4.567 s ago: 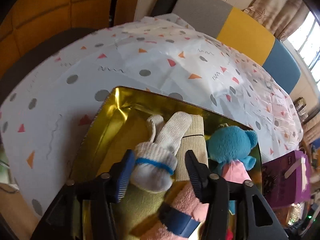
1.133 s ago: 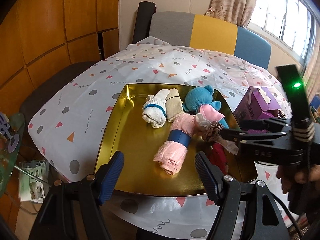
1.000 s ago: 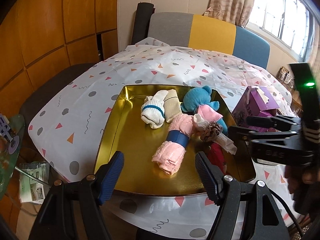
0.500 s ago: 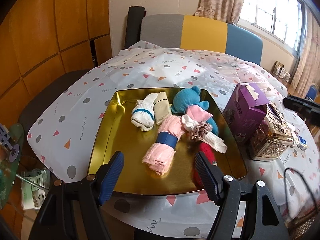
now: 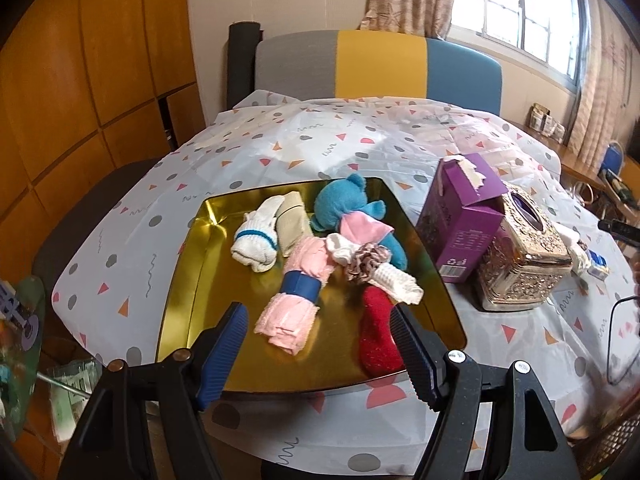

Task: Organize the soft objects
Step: 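Move both tools back over the bed toward the white sponge block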

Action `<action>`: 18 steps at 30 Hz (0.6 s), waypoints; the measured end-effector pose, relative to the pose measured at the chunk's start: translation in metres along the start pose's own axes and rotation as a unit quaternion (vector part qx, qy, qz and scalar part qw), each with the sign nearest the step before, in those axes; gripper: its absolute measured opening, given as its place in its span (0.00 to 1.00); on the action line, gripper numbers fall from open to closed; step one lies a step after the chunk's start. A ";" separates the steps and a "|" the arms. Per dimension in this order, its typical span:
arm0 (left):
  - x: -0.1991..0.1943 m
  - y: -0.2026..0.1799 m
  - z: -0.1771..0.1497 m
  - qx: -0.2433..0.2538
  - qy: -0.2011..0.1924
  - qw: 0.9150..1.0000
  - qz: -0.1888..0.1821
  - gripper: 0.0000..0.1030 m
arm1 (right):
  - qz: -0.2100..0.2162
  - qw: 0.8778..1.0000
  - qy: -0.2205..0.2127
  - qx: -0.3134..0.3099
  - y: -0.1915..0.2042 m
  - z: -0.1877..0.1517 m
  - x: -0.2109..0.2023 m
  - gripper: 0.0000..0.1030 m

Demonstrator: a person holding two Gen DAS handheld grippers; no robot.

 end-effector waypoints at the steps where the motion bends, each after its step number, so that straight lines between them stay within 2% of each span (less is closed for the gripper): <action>1: 0.000 -0.003 0.001 0.004 0.000 1.000 0.000 0.72 | -0.018 0.999 0.002 0.027 -0.018 -0.005 0.007 0.59; 2: -0.001 -0.008 0.002 0.010 0.000 1.000 0.000 0.72 | -0.027 0.998 0.004 0.055 -0.035 -0.012 0.012 0.59; 4: -0.001 -0.015 0.004 0.019 -0.001 1.000 -0.001 0.72 | -0.044 0.991 0.044 0.115 -0.064 -0.021 0.025 0.59; 6: -0.001 -0.024 0.006 0.028 -0.002 1.000 -0.003 0.72 | -0.030 0.986 0.038 0.159 -0.080 -0.020 0.024 0.59; 18: 0.002 -0.093 0.023 0.104 -0.005 0.994 -0.045 0.72 | -0.025 0.986 0.077 0.146 -0.072 -0.027 0.032 0.59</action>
Point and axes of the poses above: each gripper's, at about its wrist camera, not at the fingertips, and x roughly the way its jaws point, y to its left, z to its top, the point moved 2 cm from there along x, roughly the way its jaws point, and after that the axes turned 2 degrees about -z, right-handed, at the moved point
